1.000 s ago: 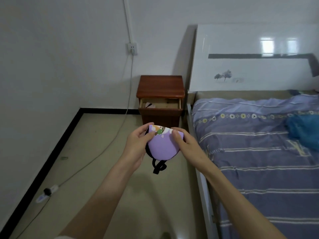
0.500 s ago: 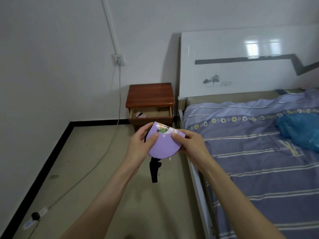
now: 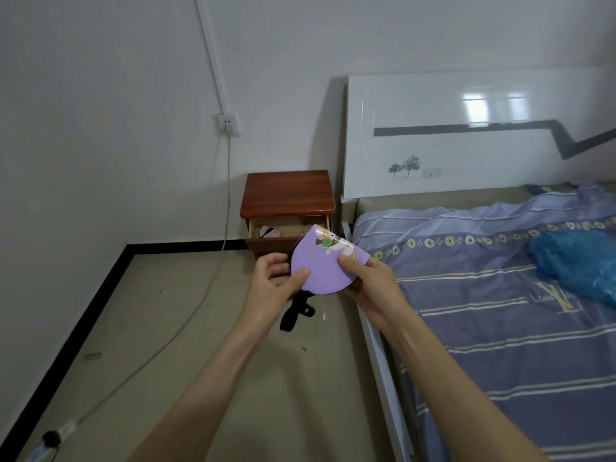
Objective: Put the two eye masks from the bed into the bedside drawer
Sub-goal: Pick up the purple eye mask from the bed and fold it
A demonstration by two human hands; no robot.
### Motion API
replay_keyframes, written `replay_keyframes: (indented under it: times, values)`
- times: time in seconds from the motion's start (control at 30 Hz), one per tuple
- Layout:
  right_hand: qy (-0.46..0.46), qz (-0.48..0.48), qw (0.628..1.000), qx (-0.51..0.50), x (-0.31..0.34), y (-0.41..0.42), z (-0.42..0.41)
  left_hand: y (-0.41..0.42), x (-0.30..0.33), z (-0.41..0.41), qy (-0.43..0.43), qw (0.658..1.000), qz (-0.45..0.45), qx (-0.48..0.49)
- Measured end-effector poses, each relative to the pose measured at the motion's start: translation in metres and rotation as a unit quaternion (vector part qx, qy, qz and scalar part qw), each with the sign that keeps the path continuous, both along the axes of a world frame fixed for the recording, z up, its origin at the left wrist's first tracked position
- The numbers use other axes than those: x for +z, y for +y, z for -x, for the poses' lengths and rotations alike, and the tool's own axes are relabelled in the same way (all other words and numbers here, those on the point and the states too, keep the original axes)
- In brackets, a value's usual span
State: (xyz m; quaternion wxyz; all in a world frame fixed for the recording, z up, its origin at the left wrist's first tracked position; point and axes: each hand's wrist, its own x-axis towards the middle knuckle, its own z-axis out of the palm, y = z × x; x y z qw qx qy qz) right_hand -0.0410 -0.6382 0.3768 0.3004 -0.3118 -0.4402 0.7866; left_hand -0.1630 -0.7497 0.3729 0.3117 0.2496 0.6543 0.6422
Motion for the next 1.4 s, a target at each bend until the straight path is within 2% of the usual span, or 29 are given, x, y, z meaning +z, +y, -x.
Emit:
replay_keyframes:
  times: [0.13,0.23,0.33,0.4,0.43,0.5,0.6,0.67,0.73,0.87,1.0,1.23,1.33,1.4]
  values:
    - [-0.021,-0.023,0.999,-0.038,0.002,0.001,0.006,-0.008,-0.01,-0.004,0.055,0.996,0.044,-0.056]
    - [-0.026,-0.028,0.997,-0.073,0.005,0.002,0.01,-0.014,-0.013,0.001,0.145,0.986,0.061,-0.054]
    - [-0.017,0.007,0.99,-0.137,0.007,0.01,0.005,-0.026,-0.013,0.013,0.243,0.968,0.059,0.028]
    - [0.01,0.056,0.982,-0.178,0.006,0.017,-0.003,-0.038,-0.012,0.025,0.325,0.938,0.052,0.109]
    - [0.009,0.063,0.98,-0.186,0.005,0.019,-0.007,-0.042,-0.012,0.03,0.353,0.927,0.059,0.115]
    - [-0.012,0.049,0.982,-0.181,0.003,0.018,-0.01,-0.046,-0.012,0.033,0.371,0.923,0.093,0.031]
    - [-0.011,0.024,0.986,-0.165,0.002,0.014,-0.009,-0.044,-0.015,0.026,0.326,0.924,0.127,-0.153]
    - [-0.002,0.003,0.99,-0.141,0.005,0.011,-0.008,-0.042,-0.015,0.019,0.287,0.93,0.121,-0.195]
    - [0.0,-0.013,0.993,-0.117,0.008,0.009,-0.007,-0.037,-0.013,0.014,0.275,0.94,0.097,-0.176]
    - [0.002,-0.012,0.995,-0.1,0.011,0.001,-0.003,-0.023,0.0,0.002,0.267,0.96,0.028,-0.074]
    - [0.032,0.019,0.994,-0.099,0.013,-0.01,0.005,-0.012,-0.004,-0.013,0.235,0.966,0.062,-0.089]
    - [0.046,0.048,0.994,-0.09,0.012,-0.014,0.009,-0.012,-0.008,-0.01,0.196,0.978,0.077,0.003]
    - [0.031,0.033,0.994,-0.1,0.008,-0.011,0.009,-0.016,-0.005,-0.003,0.155,0.984,0.082,-0.037]
    - [0.023,0.011,0.993,-0.115,0.004,-0.009,0.006,-0.02,-0.003,0.002,0.048,0.992,0.053,-0.106]
